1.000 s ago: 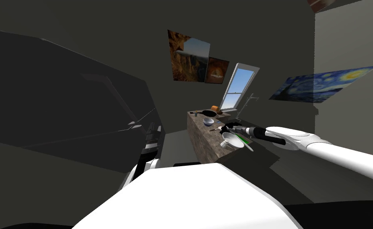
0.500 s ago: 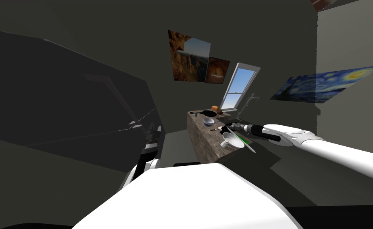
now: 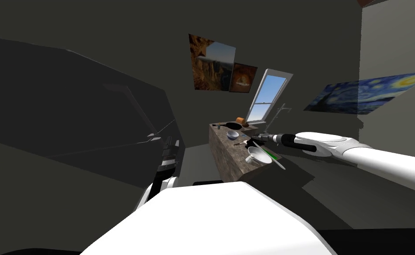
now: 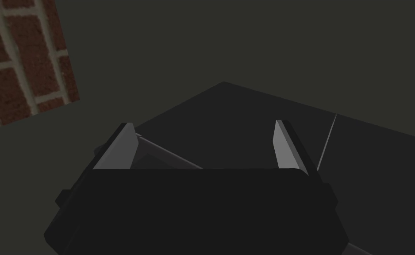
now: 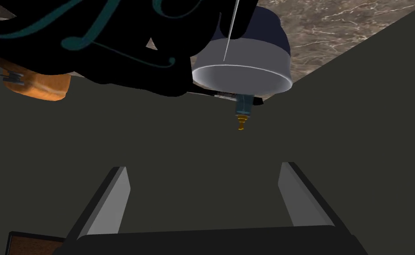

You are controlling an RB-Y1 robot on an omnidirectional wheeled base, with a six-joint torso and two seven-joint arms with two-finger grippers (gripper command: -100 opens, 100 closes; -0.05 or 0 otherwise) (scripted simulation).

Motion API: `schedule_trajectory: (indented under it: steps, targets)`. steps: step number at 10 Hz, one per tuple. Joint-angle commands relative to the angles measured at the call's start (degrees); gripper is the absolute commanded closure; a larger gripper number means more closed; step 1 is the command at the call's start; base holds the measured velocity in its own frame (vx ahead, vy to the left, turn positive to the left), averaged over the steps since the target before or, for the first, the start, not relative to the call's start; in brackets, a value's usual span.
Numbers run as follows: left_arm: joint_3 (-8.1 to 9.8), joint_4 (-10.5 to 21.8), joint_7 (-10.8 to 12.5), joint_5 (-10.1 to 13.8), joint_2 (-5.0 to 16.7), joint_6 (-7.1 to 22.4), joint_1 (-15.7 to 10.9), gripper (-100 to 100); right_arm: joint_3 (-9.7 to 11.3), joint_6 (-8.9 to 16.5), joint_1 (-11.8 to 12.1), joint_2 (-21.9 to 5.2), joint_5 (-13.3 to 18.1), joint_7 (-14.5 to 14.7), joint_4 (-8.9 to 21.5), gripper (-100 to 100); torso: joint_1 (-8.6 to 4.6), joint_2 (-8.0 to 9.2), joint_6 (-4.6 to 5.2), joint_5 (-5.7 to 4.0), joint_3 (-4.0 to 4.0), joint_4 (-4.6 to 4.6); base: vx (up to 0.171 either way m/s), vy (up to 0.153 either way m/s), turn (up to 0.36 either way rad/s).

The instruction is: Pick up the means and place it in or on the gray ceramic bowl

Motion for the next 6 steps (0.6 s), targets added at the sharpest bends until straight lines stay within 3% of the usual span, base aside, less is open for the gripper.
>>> schedule_trajectory:
  steps: [1, 3, 4, 5, 6]
  targets:
    - [0.00, 0.00, 0.00, 0.00, 0.00, 0.00, 0.00, 0, -0.32, 0.24, 0.28, -1.84, -0.50, -1.24, -0.72, -100, 0.00, 0.00, 0.00, 0.00, 0.00, 0.00, -0.035, 0.012, 0.029]
    - [0.00, 0.00, 0.00, 0.00, 0.00, 0.00, 0.00, 0, -0.44, 0.74, 0.25, -5.32, -1.18, -3.70, -2.02, -100, 0.00, 0.01, -0.02, 0.00, 0.00, 0.00, -0.045, 0.013, 0.046]
    - [0.00, 0.00, 0.00, 0.00, 0.00, 0.00, 0.00, 0, 0.18, 1.13, -0.31, -4.35, -0.63, -3.32, -2.12, -100, -0.01, 0.02, 0.00, -0.01, 0.01, 0.00, -0.018, 0.003, 0.006]
    - [0.00, 0.00, 0.00, 0.00, 0.00, 0.00, 0.00, 0, 0.17, 1.24, -0.31, -4.50, -0.66, -3.60, -2.21, 0, -0.06, -0.05, 0.01, -0.04, -0.03, -0.01, 0.000, 0.000, 0.000]
    - [0.00, 0.00, 0.00, 0.00, 0.00, 0.00, 0.00, 0, 0.17, 1.23, -0.31, -4.49, -0.66, -3.57, -2.20, 0, -0.09, -0.11, 0.01, -0.04, -0.06, -0.03, 0.000, 0.000, 0.000]
